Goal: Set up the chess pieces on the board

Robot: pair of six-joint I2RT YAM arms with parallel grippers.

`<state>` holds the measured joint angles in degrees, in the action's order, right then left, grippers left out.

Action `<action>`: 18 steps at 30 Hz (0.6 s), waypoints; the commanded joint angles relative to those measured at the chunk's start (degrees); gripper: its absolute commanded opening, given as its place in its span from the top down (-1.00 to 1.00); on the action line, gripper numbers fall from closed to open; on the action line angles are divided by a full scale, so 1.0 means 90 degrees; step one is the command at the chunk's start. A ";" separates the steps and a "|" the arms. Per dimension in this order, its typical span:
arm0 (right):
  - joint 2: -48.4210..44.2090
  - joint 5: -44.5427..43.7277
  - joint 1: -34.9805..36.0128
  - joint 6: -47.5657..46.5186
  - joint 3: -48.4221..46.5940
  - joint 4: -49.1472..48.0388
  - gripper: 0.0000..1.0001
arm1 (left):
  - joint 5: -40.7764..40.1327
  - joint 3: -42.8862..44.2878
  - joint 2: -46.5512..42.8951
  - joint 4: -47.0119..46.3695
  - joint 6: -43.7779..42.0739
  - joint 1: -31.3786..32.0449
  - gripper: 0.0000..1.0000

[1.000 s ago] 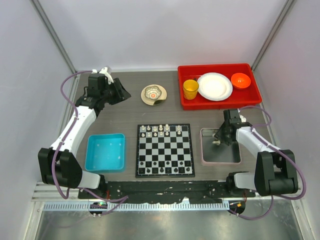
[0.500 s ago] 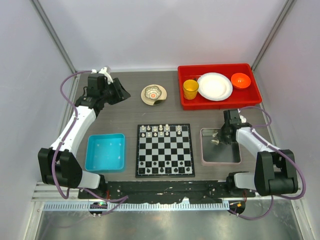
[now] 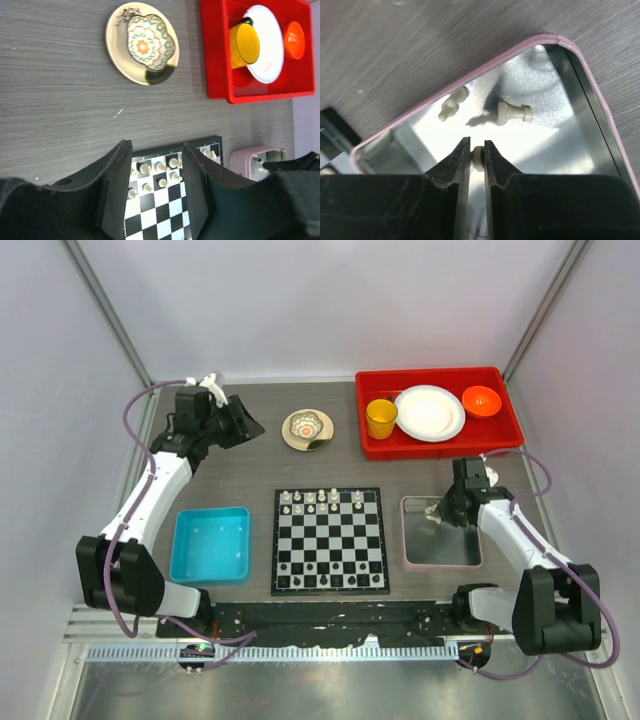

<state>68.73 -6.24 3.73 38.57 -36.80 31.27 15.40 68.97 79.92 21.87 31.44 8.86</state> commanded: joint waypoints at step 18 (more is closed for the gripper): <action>-0.1855 0.2138 -0.0004 0.0275 -0.0404 -0.0544 0.99 | 0.1337 0.0158 0.0445 -0.1434 -0.0320 0.3124 0.04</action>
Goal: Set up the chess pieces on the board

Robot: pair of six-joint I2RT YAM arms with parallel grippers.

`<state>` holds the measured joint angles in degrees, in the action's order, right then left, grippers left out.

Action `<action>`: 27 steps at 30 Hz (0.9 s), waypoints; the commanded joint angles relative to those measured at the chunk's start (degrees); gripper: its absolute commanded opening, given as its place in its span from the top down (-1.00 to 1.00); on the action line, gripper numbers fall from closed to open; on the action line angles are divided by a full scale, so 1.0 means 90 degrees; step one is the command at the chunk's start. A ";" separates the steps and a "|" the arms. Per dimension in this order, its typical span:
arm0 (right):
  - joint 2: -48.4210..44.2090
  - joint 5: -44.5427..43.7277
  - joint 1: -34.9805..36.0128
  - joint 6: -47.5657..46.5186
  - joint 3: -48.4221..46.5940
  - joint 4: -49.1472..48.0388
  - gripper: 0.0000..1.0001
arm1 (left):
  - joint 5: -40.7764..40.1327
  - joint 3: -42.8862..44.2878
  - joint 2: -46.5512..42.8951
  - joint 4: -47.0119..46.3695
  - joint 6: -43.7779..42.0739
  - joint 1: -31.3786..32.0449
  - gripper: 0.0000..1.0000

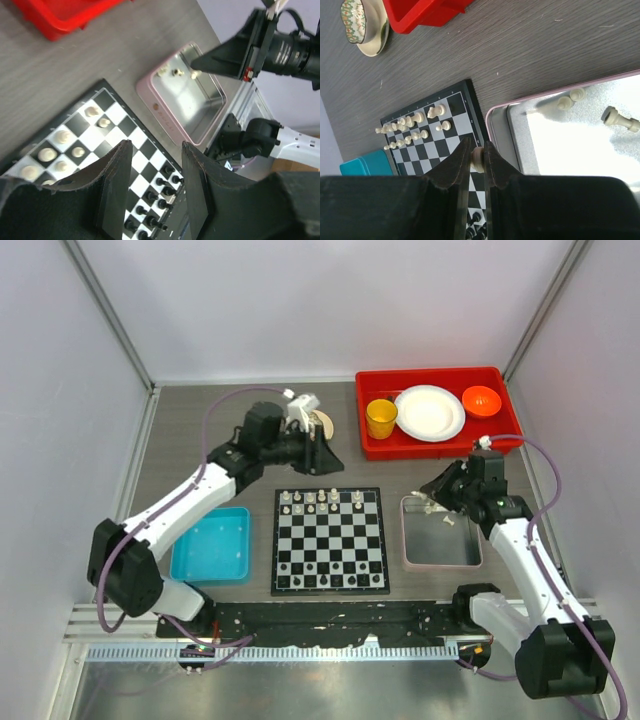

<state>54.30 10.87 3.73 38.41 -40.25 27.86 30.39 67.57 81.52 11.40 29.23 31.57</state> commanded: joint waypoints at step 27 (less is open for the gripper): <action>-0.0663 0.0637 -0.0014 0.0927 0.0097 -0.0136 0.99 | -0.1131 0.1301 0.2417 -0.2008 0.1664 0.2156 0.13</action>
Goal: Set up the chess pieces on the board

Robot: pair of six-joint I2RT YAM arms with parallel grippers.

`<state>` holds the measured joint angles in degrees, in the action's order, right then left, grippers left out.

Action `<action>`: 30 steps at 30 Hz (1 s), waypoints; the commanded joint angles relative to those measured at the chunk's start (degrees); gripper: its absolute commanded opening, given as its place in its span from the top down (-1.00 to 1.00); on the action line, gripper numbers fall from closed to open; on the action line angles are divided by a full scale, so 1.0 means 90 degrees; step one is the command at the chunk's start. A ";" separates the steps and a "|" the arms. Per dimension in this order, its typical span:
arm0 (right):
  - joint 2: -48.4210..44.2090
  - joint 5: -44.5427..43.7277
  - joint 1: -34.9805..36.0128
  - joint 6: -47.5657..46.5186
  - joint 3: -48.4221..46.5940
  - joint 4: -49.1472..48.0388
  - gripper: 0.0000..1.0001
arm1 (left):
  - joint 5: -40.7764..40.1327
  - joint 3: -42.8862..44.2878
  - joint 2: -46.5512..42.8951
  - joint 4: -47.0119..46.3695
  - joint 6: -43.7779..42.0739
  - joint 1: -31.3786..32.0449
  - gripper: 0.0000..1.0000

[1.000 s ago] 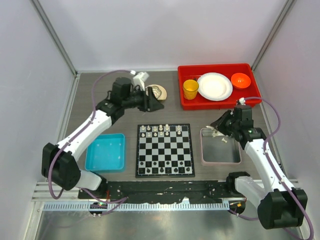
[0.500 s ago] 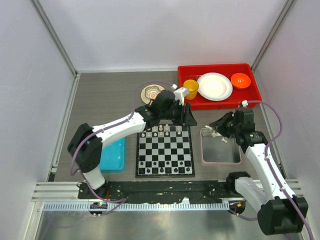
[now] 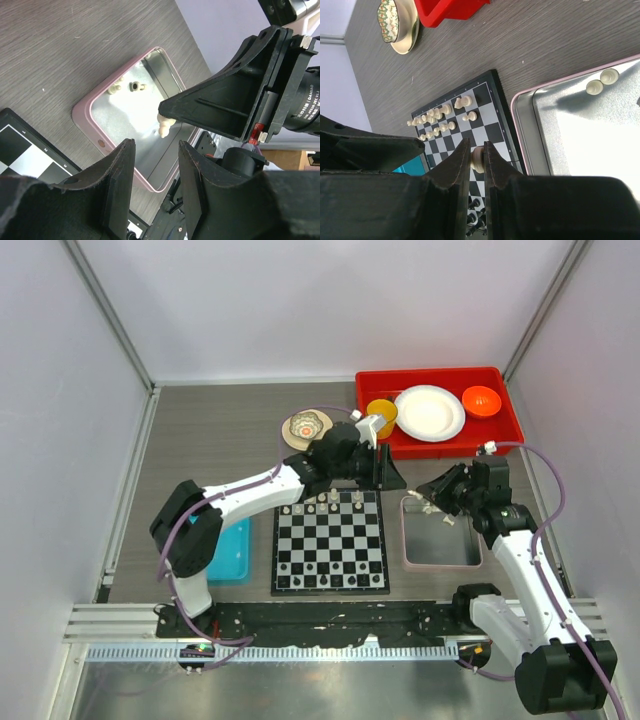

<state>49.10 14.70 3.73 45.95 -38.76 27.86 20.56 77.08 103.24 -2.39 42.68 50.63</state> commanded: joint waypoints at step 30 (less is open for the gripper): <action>-0.0143 0.0281 -0.0014 0.0206 -0.0058 -0.0146 0.98 | -0.0018 0.0557 0.0345 0.0041 -0.0181 0.0263 0.16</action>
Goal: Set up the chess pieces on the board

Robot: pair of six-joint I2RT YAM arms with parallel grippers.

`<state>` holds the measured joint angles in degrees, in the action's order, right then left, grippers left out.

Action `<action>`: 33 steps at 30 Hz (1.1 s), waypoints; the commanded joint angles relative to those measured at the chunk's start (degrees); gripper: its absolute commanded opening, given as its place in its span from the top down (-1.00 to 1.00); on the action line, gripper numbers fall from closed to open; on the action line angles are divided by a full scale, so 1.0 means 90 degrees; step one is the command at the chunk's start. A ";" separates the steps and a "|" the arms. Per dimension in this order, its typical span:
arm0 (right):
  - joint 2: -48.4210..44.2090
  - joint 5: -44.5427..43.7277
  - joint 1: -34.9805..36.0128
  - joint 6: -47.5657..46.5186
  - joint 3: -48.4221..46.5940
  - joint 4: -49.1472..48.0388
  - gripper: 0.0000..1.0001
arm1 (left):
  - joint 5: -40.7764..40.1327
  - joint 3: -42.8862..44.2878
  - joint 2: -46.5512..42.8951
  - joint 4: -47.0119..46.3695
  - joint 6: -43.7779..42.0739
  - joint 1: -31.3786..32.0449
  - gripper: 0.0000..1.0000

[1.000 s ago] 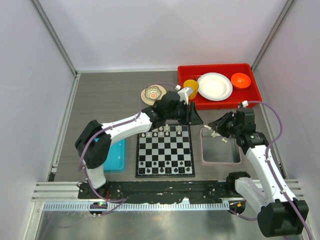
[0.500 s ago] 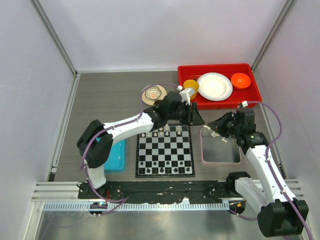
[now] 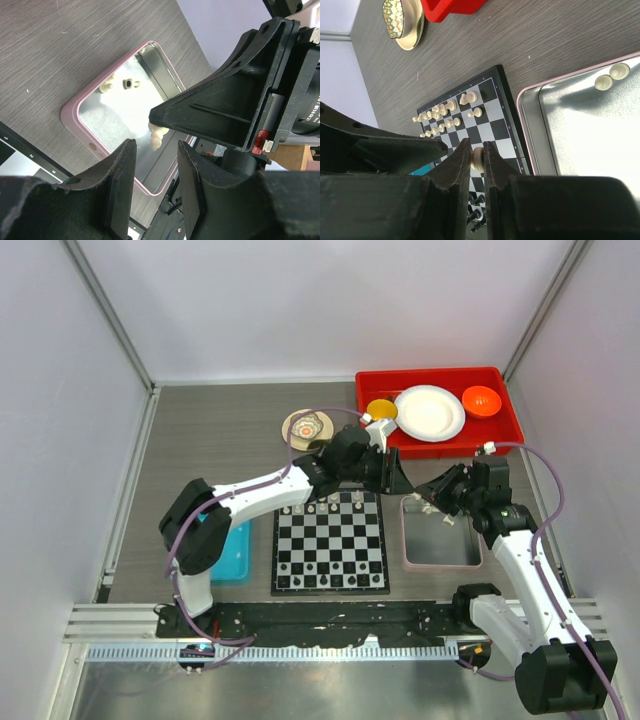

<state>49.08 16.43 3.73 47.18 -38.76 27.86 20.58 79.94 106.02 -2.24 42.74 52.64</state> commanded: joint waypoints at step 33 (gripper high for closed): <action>-0.0151 0.0167 -0.0023 0.0070 -0.0039 -0.0156 0.98 | -0.0040 0.0541 0.0271 0.0132 -0.0169 0.0069 0.23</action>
<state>48.36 16.88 3.73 47.35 -38.76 27.86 20.51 81.76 108.09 -0.27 41.56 52.88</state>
